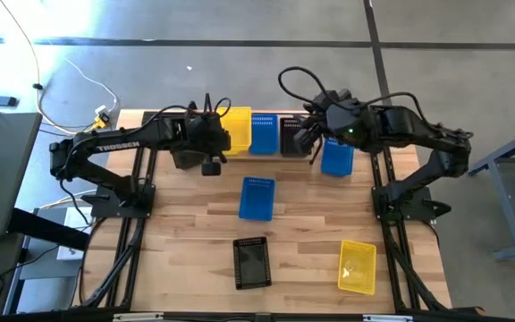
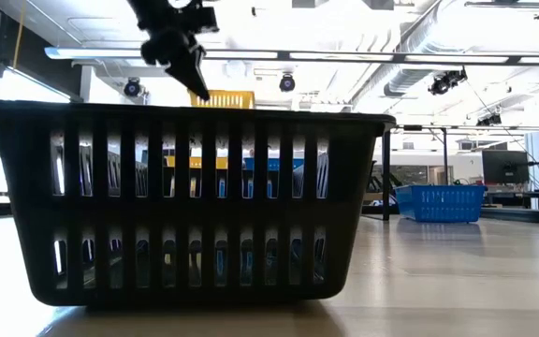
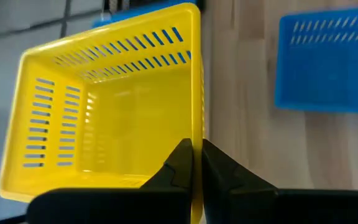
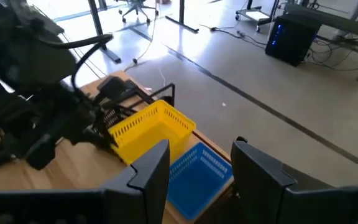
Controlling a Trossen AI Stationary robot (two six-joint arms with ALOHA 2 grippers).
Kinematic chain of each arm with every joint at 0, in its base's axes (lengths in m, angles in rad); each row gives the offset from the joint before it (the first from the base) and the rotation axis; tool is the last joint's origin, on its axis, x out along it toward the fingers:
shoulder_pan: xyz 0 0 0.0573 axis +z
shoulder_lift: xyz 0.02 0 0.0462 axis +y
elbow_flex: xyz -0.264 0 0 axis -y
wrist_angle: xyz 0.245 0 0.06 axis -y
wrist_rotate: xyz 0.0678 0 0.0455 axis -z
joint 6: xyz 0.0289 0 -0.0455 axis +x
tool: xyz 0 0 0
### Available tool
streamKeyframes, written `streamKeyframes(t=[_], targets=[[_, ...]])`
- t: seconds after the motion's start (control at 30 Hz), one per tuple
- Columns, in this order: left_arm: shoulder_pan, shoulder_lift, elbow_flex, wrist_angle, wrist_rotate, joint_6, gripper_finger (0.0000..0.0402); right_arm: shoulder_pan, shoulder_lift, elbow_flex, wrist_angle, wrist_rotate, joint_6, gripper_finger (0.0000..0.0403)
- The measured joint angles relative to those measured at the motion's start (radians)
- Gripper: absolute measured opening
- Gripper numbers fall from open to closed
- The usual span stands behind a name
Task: Stack baskets on shelf by color
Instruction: Stack the left yellow bin on top of the yellow bin on the shelf
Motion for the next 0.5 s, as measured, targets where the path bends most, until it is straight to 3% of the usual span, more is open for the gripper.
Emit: streamKeyframes(t=[0.5], targets=[[0.166,0.0,-0.009,-0.053,0.11,0.134,0.0,-0.055,-0.005,0.0,-0.017,0.016,-0.038,0.0156]])
